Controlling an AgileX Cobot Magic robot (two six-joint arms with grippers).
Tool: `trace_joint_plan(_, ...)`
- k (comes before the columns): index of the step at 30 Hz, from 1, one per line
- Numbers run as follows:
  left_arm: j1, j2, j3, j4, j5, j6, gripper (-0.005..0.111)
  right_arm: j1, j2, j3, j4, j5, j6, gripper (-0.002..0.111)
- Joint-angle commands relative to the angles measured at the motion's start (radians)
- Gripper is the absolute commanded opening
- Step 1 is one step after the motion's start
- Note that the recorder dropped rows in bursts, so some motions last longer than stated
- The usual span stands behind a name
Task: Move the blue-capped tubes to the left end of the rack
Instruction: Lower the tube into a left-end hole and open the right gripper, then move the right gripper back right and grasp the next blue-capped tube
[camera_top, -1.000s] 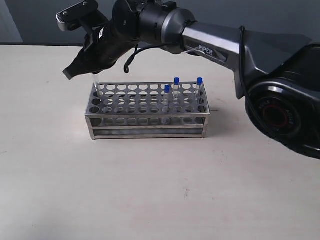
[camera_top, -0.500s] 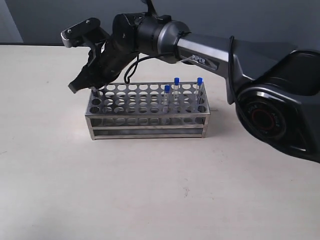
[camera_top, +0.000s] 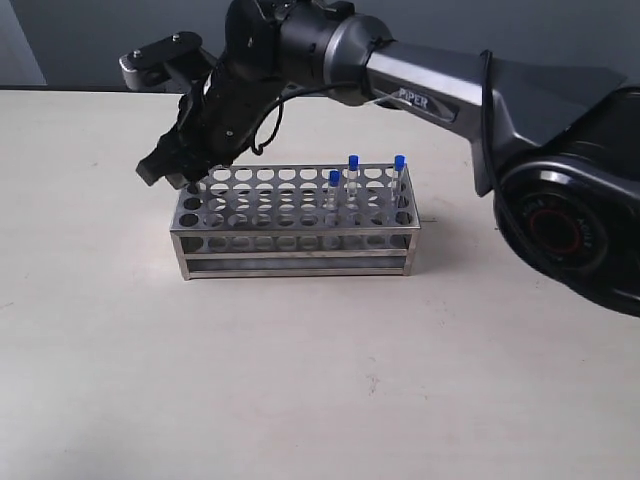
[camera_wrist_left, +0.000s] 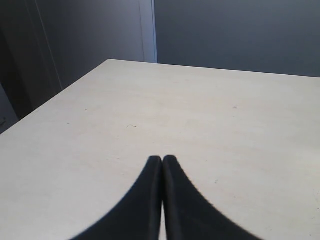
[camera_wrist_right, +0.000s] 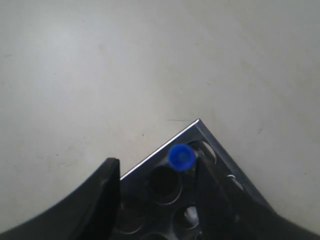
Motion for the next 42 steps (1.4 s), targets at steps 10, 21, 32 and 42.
trace_joint_plan(10, -0.005, 0.003, 0.004, -0.005, -0.012, -0.002, 0.0, -0.004, -0.127, -0.001, 0.0, 0.142, 0.001, 0.046)
trace_joint_plan(21, -0.005, 0.003, 0.004, -0.005, -0.012, -0.002, 0.0, -0.04, -0.17, 0.013, -0.305, 0.379, 0.217, 0.046)
trace_joint_plan(32, -0.005, 0.003, 0.004, -0.005, -0.012, -0.002, 0.0, -0.103, -0.216, 0.15, -0.326, 0.379, 0.234, 0.038)
trace_joint_plan(42, -0.005, 0.003, 0.004, -0.005, -0.012, -0.002, 0.0, -0.109, -0.216, 0.24, -0.36, 0.326, 0.234, 0.026)
